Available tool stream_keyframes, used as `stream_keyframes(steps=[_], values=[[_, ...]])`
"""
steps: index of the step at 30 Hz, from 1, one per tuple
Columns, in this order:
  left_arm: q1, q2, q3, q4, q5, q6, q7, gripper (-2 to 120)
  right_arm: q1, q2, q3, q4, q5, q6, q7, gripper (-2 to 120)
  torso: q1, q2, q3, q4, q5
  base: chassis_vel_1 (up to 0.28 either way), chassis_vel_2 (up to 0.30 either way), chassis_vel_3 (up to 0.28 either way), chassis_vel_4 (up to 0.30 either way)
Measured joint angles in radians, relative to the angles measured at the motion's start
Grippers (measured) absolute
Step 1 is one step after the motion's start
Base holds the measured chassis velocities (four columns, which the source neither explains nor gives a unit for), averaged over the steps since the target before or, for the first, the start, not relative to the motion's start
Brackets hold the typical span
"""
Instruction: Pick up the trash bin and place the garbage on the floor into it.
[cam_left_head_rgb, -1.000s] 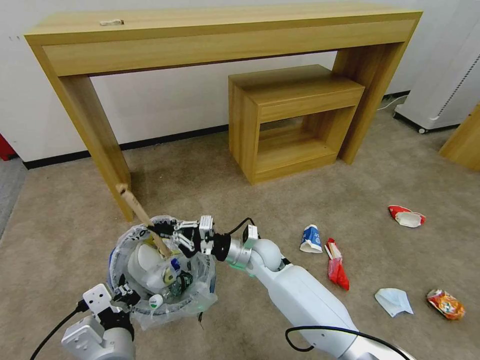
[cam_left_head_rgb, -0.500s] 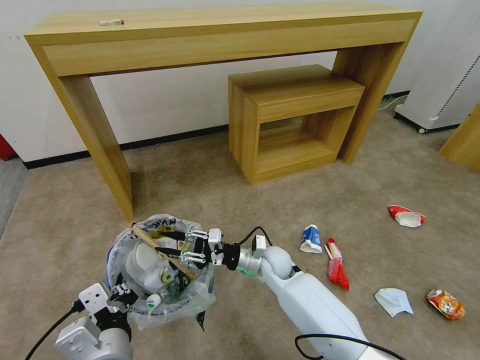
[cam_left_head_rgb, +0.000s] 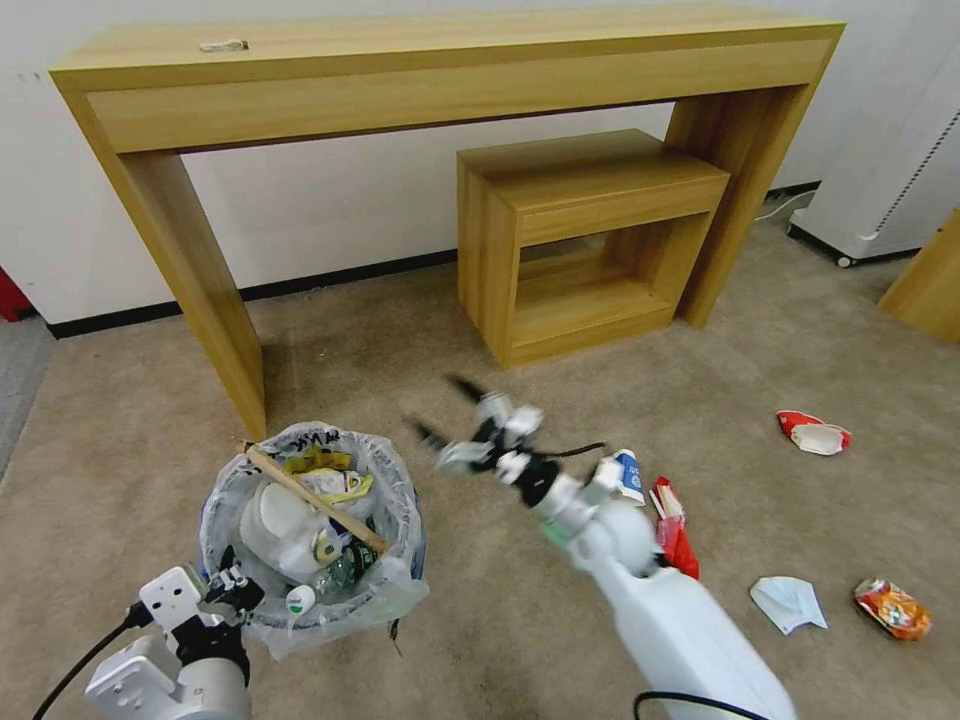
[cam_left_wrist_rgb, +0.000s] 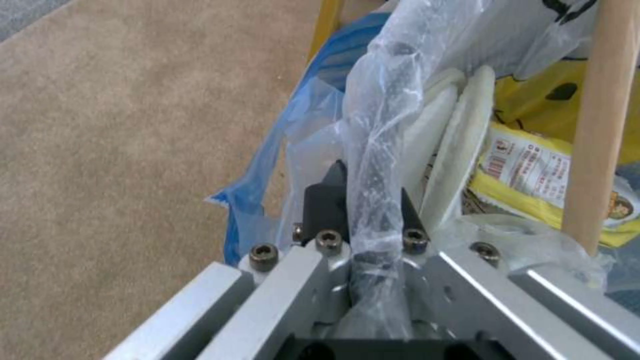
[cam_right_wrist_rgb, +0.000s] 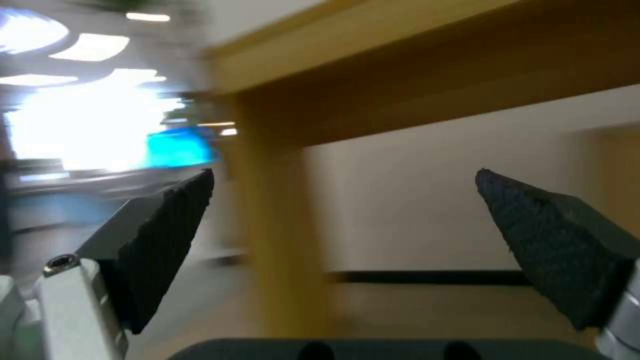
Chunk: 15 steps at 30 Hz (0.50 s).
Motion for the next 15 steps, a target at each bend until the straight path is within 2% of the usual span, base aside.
stream_keyframes(steps=[1,2,5,6,9,10,13,15], values=[[-0.003,0.001,-0.001,0.000,-0.002,0.003,-0.005,0,-0.029,0.004,0.059,0.028,-0.031,0.001,0.074,100,0.000,0.000,0.000,0.0002,0.0001,0.000,0.000,0.000,0.000],[-0.003,0.001,-0.001,0.000,-0.002,0.003,-0.005,0,-0.029,0.004,0.059,0.028,-0.031,0.001,0.074,100,0.000,0.000,0.000,0.0002,0.0001,0.000,0.000,0.000,0.000],[-0.016,0.005,-0.002,0.007,-0.003,0.005,-0.010,0,-0.124,0.011,0.242,0.095,-0.085,-0.018,0.175,100,0.000,0.000,0.000,0.0000,0.0000,0.000,0.000,0.000,0.000],[-0.016,0.005,-0.002,0.007,-0.003,0.005,-0.010,0,-0.124,0.011,0.242,0.095,-0.085,-0.018,0.175,100,0.000,0.000,0.000,0.0000,0.0000,0.000,0.000,0.000,0.000],[-0.037,0.003,-0.003,0.021,0.000,0.003,-0.010,0,-0.219,0.001,0.376,0.150,-0.090,-0.018,0.192,100,0.000,0.000,0.000,-0.0001,0.0000,0.000,0.000,0.000,0.000],[-0.037,0.003,-0.003,0.021,0.000,0.003,-0.010,0,-0.219,0.001,0.376,0.150,-0.090,-0.018,0.192,100,0.000,0.000,0.000,-0.0001,0.0000,0.000,0.000,0.000,0.000],[-0.044,-0.005,-0.007,0.025,0.015,-0.005,-0.007,0,-0.312,-0.023,0.508,0.187,-0.081,0.026,0.176,100,0.000,0.000,0.000,-0.0001,0.0000,0.000,0.000,0.000,0.000],[-0.044,-0.007,-0.008,0.025,0.023,-0.010,-0.005,0,-0.339,-0.038,0.540,0.194,-0.071,0.039,0.169,100,0.000,0.000,0.000,-0.0002,0.0000,0.000,0.000,0.000,0.000]])
